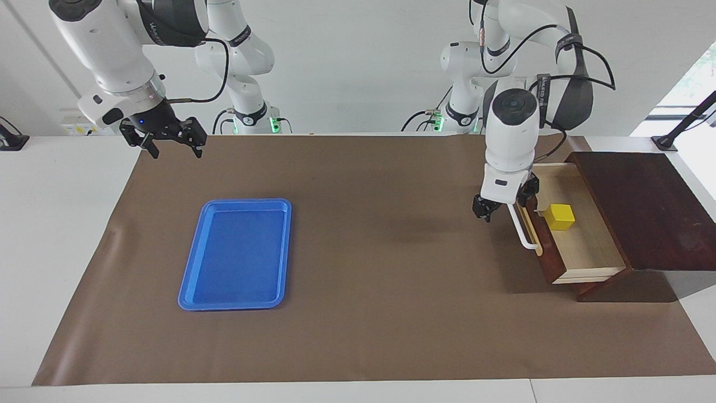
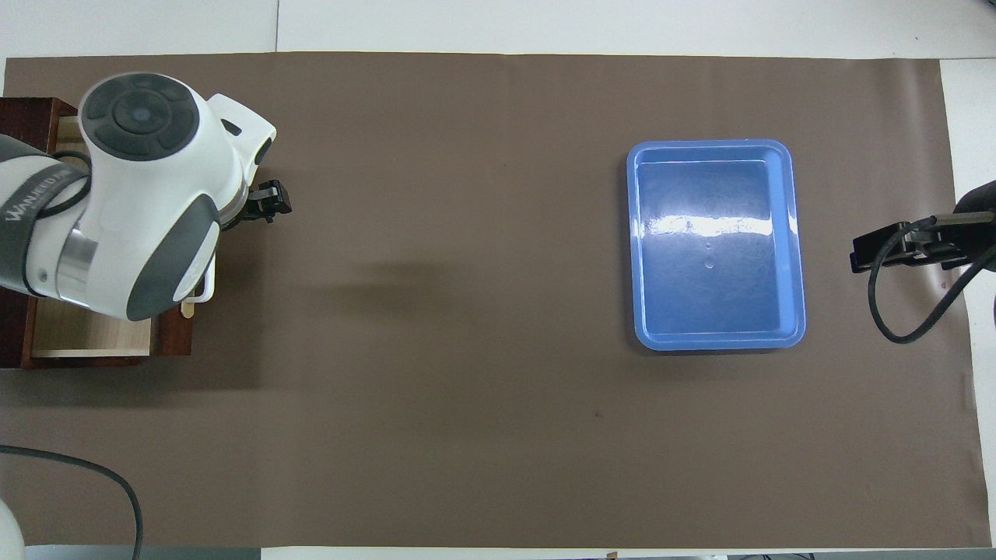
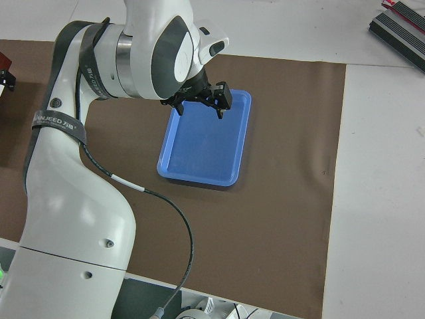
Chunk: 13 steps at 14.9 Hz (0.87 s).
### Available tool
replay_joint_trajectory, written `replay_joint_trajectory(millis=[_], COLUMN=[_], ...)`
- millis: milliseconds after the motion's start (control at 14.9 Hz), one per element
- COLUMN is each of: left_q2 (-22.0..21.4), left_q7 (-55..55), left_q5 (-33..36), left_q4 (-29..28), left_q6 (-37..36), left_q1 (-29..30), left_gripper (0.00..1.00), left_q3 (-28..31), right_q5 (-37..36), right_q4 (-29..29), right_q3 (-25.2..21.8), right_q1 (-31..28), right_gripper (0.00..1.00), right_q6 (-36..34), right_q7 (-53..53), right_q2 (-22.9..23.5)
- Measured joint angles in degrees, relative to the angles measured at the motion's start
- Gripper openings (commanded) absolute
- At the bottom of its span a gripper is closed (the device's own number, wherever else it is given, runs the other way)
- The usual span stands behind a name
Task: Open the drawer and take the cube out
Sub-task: 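Release the handle and lower the left gripper toward the yellow cube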
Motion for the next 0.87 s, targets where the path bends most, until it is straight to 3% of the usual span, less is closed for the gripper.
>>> replay_joint_trajectory(millis=[201, 335, 671, 872], left_q2=[-0.1, -0.1, 0.1, 0.2], left_q7=[-3.8, -10.5, -28.6, -37.1], left_q5=[-9.4, -12.3, -14.5, -15.3], left_q4=[6.4, 7.7, 7.2, 3.9], left_q6=[-3.7, -3.8, -2.6, 1.4], left_q1=[0.2, 0.5, 0.9, 0.9], left_gripper=[1.00, 1.00, 1.00, 1.00], left_q3=[8.4, 13.9, 21.5, 22.9], right_q5=[0.0, 0.0, 0.0, 0.0], right_q4=[-0.1, -0.1, -0.1, -0.3], right_q3=[0.1, 0.1, 0.2, 0.3], right_q1=[0.0, 0.0, 0.2, 0.2], right_gripper=[1.00, 1.00, 1.00, 1.00], right_q6=[0.0, 0.0, 0.0, 0.0], right_q7=[0.0, 0.0, 0.0, 0.0], right_q2=[0.0, 0.0, 0.0, -0.1])
